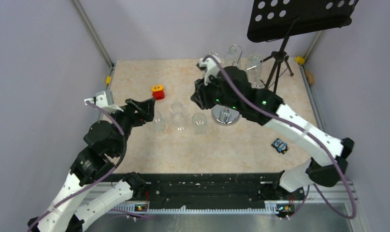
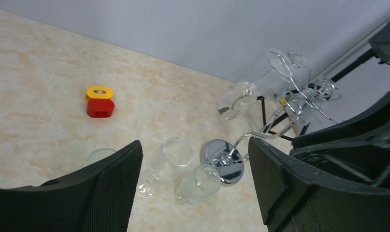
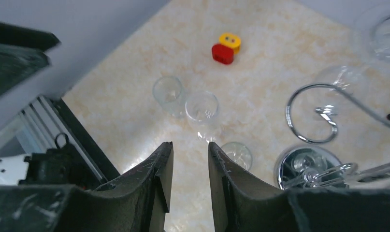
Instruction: Take the wine glass off the wine glass rack
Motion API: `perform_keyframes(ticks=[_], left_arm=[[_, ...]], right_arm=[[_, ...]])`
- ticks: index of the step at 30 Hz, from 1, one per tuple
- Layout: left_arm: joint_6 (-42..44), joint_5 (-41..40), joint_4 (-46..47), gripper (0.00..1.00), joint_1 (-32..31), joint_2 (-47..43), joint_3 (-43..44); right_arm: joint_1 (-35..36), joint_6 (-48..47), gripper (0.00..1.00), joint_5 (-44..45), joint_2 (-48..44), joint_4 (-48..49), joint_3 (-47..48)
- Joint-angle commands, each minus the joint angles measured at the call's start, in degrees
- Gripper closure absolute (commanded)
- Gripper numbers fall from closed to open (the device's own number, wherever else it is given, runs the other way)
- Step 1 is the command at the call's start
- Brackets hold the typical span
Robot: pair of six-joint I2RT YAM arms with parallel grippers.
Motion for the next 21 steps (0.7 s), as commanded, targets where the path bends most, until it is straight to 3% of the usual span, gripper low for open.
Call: perform_keyframes(ticks=[1,5,9,12,16,21], left_arm=[[-0.2,8.1,8.3,0.15,0.1,6.1,0.6],[-3.2,16.4,11.3,0.14,1.3,15.6,4.3],[-7.7,31.6,15.3,0.14,7.2,25.8,9.6],[-13.2,42.5,20.9,0.1,13.8,32.7,13.3],[-20.2,51.4,30.8,0.05,16.6,41.2,17.1],[-25.3,52.7,36.3,0.08,16.8,50.2,21.7]], right_arm=[[-0.3,3.3,0.64,5.9,-9.9,7.6,-2.1],[-0.3,5.0,0.59,16.4,-16.4,10.9,-7.5],[-0.4,6.7,0.54,27.7,-20.5,9.3,-11.0],[-0.4,6.9,0.53,29.0,-23.4,9.7,-14.5],[-0.4,7.9,0.53,29.5,-26.7,9.8,-18.0],[-0.3,9.9,0.53,29.2,-29.9,9.8,-20.7]])
